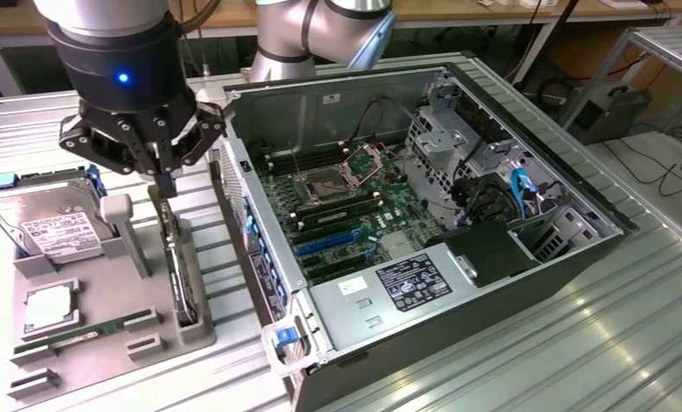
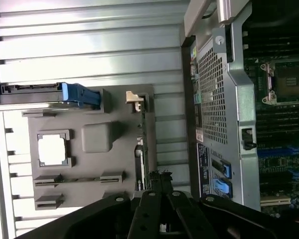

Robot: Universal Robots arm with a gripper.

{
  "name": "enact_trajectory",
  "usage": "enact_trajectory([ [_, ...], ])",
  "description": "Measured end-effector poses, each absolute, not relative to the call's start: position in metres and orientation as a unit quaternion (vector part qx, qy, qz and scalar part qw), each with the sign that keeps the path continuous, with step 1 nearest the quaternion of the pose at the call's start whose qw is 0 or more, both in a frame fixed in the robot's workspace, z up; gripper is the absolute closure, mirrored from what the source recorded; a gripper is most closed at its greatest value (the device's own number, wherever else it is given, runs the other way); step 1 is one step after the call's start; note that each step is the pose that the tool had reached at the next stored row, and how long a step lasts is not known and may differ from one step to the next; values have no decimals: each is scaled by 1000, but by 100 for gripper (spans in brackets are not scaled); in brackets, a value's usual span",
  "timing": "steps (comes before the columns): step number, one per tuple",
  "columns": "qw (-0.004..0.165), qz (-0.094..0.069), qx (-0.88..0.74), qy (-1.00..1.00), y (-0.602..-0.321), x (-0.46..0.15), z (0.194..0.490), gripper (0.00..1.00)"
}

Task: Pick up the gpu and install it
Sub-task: 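Reach for the gpu, then pick up the gpu and move the gpu toward the slot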

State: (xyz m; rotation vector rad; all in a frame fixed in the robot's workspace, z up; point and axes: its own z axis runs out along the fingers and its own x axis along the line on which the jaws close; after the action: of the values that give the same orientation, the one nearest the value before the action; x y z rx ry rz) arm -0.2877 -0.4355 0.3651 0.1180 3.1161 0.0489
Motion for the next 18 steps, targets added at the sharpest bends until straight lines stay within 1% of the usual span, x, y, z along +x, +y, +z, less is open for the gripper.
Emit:
enact_trajectory([
  [5, 11, 15, 38, 999, -444, -296, 356, 89],
  [18, 11, 14, 38, 999, -444, -296, 356, 89],
])
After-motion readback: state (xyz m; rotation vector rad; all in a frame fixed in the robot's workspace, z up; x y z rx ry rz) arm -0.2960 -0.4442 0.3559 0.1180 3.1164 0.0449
